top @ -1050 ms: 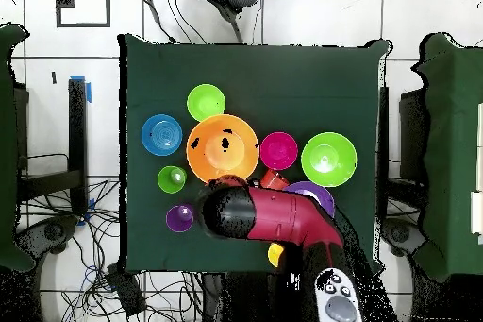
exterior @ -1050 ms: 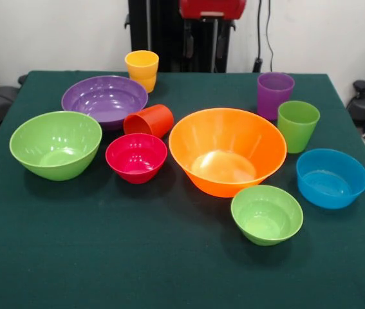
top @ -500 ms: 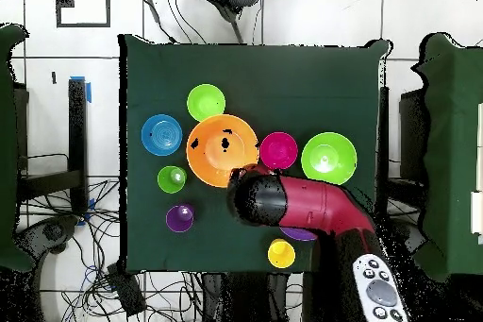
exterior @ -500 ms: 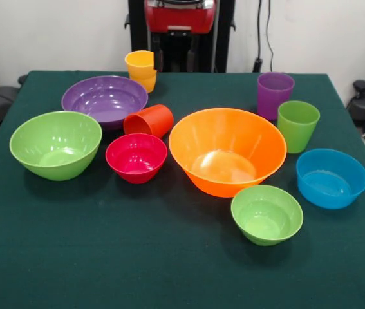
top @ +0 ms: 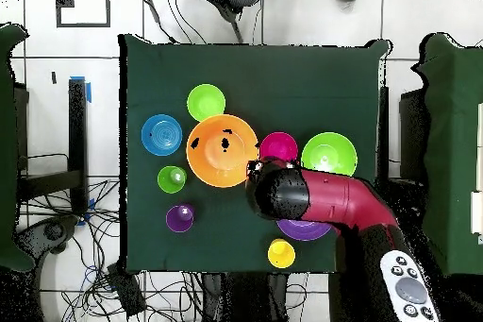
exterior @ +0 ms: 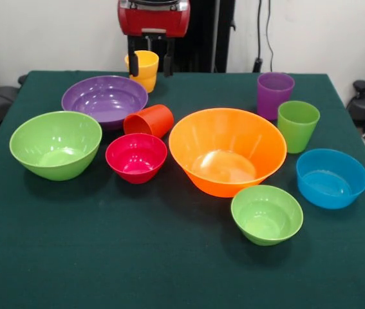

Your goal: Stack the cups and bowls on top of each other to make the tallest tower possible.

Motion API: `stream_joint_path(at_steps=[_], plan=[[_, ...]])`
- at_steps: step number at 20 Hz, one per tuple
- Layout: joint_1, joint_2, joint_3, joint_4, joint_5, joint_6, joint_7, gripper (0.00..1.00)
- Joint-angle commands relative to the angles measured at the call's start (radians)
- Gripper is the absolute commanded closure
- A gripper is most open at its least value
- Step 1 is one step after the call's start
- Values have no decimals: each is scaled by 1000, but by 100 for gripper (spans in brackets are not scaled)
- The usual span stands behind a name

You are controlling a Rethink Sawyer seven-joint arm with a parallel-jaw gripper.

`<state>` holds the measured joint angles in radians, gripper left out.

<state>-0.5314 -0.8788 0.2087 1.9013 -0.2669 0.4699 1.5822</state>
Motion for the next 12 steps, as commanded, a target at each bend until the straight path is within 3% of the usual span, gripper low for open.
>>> stream_joint_path(at_steps=[1, 8, 12], plan=[[-17, 46, 136, -55, -102, -5, -125, 0], [-22, 81, 144, -108, -169, -5, -121, 0], [-19, 104, 155, -114, -170, 3, -97, 0]])
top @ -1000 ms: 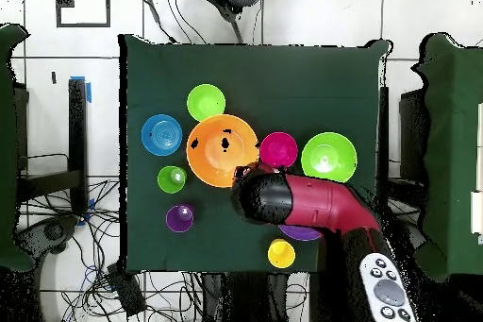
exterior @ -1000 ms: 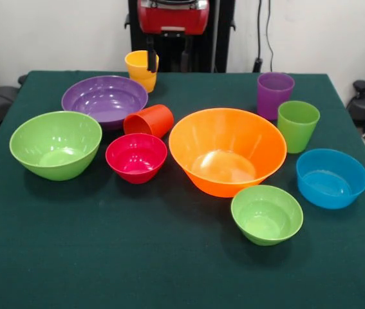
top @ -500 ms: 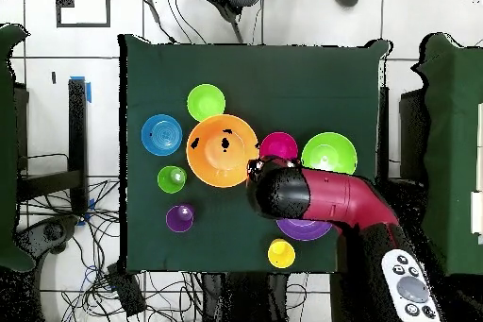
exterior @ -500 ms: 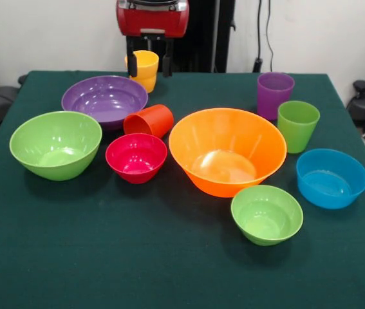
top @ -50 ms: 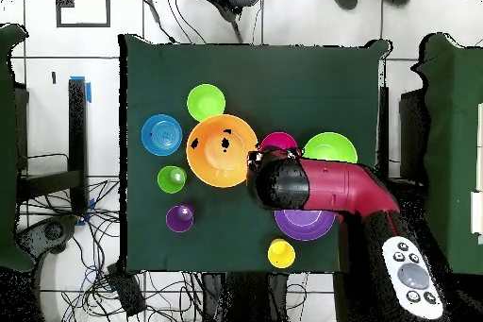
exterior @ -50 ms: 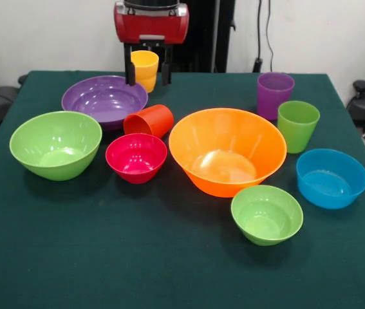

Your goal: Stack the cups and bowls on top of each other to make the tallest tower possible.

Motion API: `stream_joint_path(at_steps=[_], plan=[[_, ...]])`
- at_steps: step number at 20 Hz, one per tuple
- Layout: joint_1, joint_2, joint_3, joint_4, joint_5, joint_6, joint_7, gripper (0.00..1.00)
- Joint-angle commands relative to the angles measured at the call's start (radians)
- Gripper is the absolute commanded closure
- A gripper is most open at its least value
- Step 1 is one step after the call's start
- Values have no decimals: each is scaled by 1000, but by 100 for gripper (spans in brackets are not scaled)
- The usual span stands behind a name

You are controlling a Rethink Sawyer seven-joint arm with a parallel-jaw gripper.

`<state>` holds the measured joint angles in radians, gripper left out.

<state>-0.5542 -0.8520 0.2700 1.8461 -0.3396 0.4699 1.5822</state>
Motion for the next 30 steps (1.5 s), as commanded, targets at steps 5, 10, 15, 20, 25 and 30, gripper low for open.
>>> stream_joint_path(at_steps=[5, 10, 15, 20, 25, 30], plan=[[-35, 71, 174, -2, -94, 12, -145, 0], [-18, 37, 182, 17, -86, 40, -102, 0], [4, 22, 178, 18, -83, 48, -65, 0], [-7, -83, 222, 118, -25, 62, -46, 0], [41, -103, 200, 131, -23, 71, 16, 0], [99, -65, 158, 102, -41, 46, 73, 0]])
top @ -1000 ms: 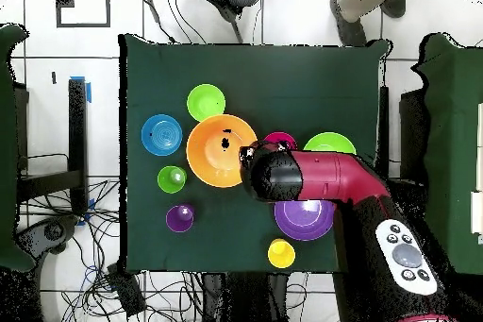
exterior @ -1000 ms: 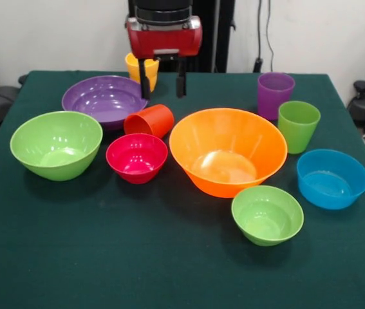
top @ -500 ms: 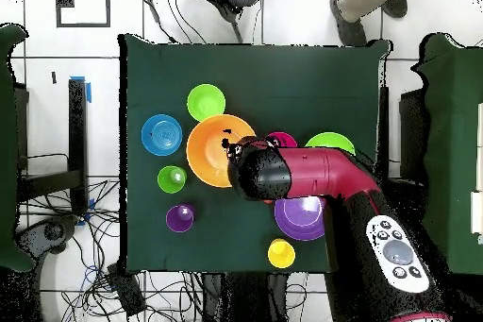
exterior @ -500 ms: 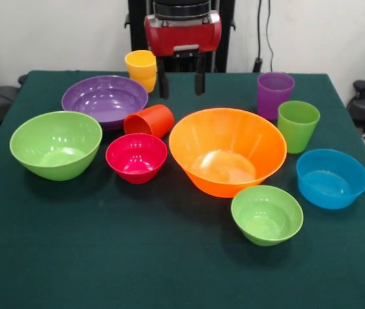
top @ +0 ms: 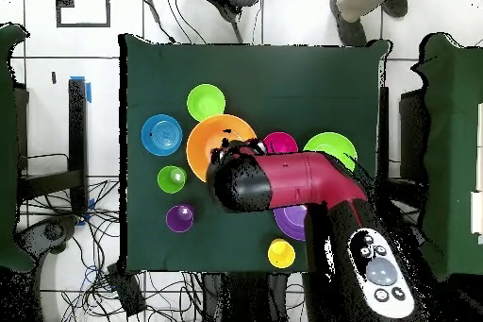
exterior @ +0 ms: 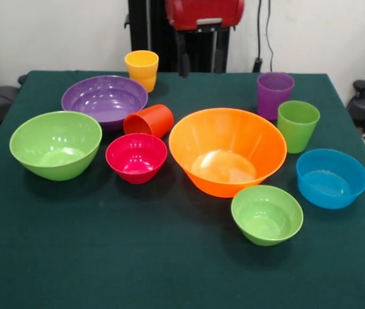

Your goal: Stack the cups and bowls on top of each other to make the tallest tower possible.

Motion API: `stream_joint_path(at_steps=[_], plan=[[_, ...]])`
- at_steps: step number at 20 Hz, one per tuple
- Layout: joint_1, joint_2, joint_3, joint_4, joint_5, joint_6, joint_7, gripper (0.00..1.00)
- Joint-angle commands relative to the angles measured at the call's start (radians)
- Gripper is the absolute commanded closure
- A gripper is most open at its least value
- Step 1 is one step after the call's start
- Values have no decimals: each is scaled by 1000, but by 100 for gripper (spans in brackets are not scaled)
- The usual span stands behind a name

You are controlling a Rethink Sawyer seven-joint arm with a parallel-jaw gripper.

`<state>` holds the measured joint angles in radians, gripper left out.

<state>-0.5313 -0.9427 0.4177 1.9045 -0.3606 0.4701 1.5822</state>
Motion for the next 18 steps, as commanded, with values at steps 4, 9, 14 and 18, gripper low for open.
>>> stream_joint_path(at_steps=[4, 9, 14, 18], plan=[[106, 37, -7, 39, -9, 30, 104, 0], [148, 77, -43, 15, -16, 5, 138, 0], [197, 153, -102, -26, -27, 2, 172, 0], [225, 172, -128, -44, -8, 38, 174, 0]])
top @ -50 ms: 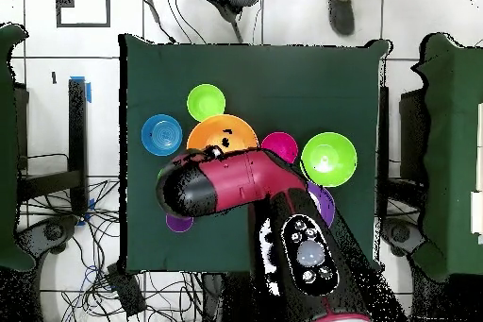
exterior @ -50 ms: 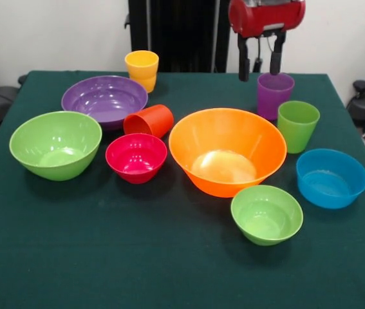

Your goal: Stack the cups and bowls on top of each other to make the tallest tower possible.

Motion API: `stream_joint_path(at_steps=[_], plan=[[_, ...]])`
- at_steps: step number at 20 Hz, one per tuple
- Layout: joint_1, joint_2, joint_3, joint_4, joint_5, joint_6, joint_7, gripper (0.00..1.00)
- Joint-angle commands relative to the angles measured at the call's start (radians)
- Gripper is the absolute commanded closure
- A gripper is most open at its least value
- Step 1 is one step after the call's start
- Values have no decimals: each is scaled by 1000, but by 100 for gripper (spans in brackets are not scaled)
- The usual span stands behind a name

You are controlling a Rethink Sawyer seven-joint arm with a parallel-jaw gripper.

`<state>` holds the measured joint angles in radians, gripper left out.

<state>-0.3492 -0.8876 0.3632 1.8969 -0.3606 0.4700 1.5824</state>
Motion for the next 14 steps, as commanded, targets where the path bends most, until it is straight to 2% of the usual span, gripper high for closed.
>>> stream_joint_path(at_steps=[1, 7, 14], plan=[[49, 118, -77, -41, 0, 48, 173, 0], [128, 207, -173, -94, 20, 26, 260, 0], [162, 175, -196, -58, 45, 45, 265, 0]])
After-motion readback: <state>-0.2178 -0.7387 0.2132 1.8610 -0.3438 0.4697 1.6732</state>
